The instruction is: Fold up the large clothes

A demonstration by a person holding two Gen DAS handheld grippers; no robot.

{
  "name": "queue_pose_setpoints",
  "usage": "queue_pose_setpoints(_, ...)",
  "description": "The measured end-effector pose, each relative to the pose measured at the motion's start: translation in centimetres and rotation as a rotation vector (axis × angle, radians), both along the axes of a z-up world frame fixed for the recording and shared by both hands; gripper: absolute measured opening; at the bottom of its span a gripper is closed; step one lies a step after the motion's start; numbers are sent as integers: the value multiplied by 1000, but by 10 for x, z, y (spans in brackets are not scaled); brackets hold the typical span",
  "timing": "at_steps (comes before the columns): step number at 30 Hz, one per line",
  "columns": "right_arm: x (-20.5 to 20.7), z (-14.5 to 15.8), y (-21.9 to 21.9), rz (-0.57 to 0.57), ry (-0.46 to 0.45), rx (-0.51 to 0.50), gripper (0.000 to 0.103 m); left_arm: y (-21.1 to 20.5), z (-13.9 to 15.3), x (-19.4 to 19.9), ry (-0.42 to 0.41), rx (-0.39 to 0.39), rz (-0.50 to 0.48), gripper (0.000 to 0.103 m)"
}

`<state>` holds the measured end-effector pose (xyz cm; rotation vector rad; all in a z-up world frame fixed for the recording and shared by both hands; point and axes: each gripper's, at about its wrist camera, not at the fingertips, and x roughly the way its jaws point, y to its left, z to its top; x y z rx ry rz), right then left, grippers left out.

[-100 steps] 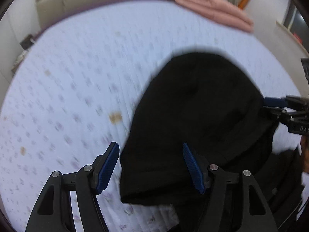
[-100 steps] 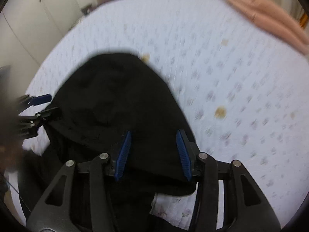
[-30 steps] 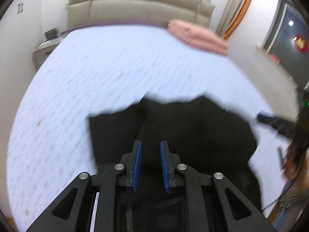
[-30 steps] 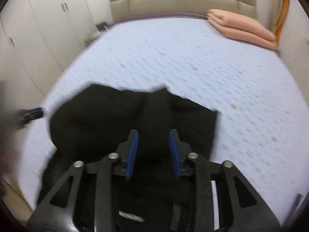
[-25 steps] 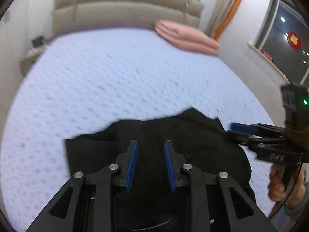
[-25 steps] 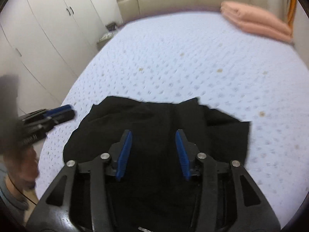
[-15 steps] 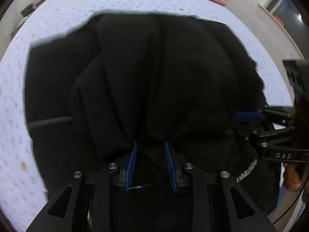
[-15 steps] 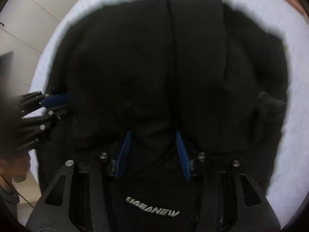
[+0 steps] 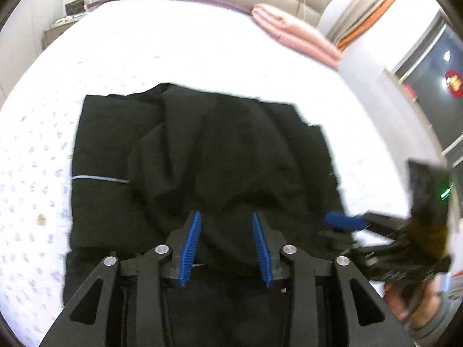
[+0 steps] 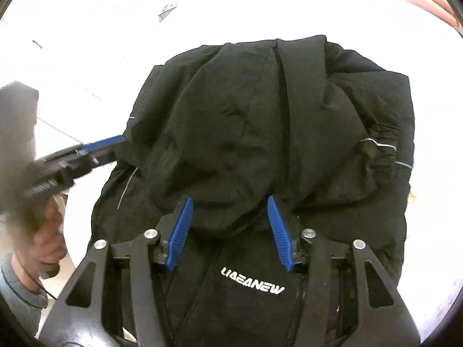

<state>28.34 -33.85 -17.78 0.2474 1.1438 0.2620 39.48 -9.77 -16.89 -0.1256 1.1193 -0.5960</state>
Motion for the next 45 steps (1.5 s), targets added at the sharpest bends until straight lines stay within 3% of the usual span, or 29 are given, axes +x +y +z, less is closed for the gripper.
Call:
queue_pose_setpoints(2,0,-9,1,1,2,-42,55,-13,-2,0,5,-30,2,42)
queue_pose_setpoints(5,12,-32,-14,14,20,-31,54,-48,-27,2,27,36,-10,42)
queue_pose_setpoints(9,25,-72,-9,36,102,-60,53,-81,-83,4,37,265,-13,43)
queue_pose_setpoints(13,26,-89,-10,11,109,-44,56,-93,-79,-6,-35,350,-47,43)
queue_pose_setpoints(15,23,-87,-12,-4,110,-36,57,-87,-73,-12,-43,318,-50,43)
queue_pose_setpoints(18,11,-76,-22,-38,92,23,57,-65,-53,-25,-36,229,-57,44)
queue_pose_setpoints(20,-9,-65,-33,-65,55,55,67,-46,-37,-38,-54,193,-52,48)
queue_pose_setpoints(22,-34,-57,-45,-106,26,41,75,-22,-20,-55,-89,216,-38,50)
queue_pose_setpoints(26,-84,-57,-70,-208,38,30,75,31,-1,-84,-139,292,-7,52)
queue_pose_setpoints(33,-145,-51,-94,-344,20,-4,75,146,-22,-101,-145,276,141,54)
queue_pose_setpoints(40,-198,-54,-101,-442,-34,25,75,190,-31,-154,-192,225,228,54)
queue_pose_setpoints(45,-249,-38,-94,-503,-78,90,75,212,-11,-228,-229,202,259,54)
